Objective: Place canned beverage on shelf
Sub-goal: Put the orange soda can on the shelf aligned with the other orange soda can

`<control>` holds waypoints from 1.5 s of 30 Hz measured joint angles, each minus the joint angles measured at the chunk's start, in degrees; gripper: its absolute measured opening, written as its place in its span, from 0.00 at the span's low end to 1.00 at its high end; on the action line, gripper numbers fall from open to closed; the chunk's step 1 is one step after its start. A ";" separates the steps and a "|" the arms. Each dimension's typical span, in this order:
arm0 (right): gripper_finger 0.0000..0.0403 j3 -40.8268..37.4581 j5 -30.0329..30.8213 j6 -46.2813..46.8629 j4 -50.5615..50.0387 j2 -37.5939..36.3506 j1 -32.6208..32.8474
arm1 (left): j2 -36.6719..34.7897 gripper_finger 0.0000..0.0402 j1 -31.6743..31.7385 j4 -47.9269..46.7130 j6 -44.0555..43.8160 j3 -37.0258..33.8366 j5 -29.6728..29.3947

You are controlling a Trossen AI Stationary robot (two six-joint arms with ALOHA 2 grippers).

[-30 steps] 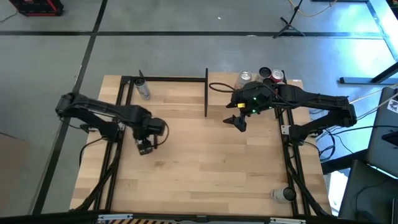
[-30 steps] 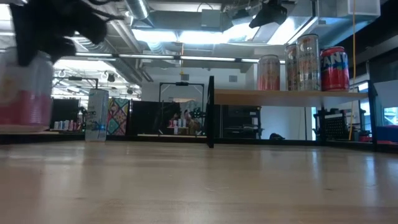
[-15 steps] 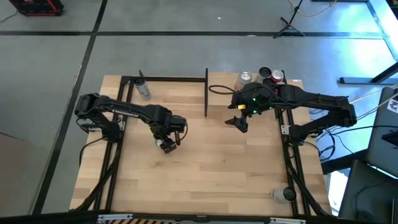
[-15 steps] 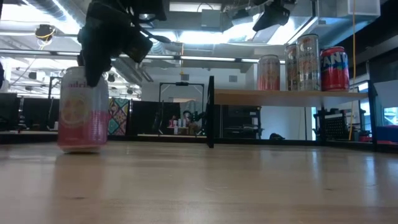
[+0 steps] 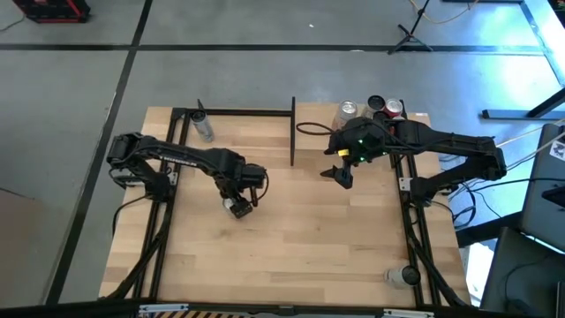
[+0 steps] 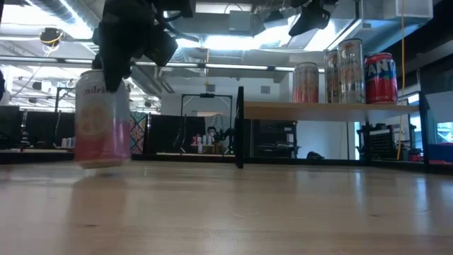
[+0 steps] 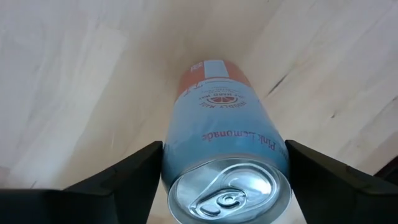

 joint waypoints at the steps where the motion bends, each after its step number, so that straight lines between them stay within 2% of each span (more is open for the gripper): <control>1: 0.88 0.00 0.00 0.02 -0.02 0.00 0.00 | -0.04 0.77 0.01 -0.05 0.01 0.15 -0.23; 9: 0.88 0.00 0.00 -0.02 -0.02 -0.02 0.00 | -0.11 0.84 0.36 -0.07 0.04 0.18 -0.38; 16: 0.88 0.00 0.00 -0.07 -0.02 -0.02 0.00 | -0.89 0.84 0.26 -1.31 0.48 0.22 0.08; 25: 0.88 0.00 0.00 -0.09 1.54 -0.01 0.00 | -8.04 0.84 -0.80 -4.45 1.14 3.71 -4.69; 29: 0.88 0.00 -0.42 1.27 3.42 0.00 0.00 | -13.50 0.84 -3.11 -4.35 1.38 3.40 -7.60; 34: 0.88 0.00 -0.82 1.46 7.71 0.95 1.17 | -20.91 0.84 -8.29 -3.56 4.63 0.02 -12.19; 39: 0.88 0.00 1.24 1.44 14.99 4.44 5.63 | -28.41 0.84 -13.45 -1.45 3.71 -6.14 -17.49; 45: 0.88 0.00 4.24 1.57 28.93 12.24 9.68 | -36.25 0.84 -18.93 5.81 -1.78 -15.49 -18.10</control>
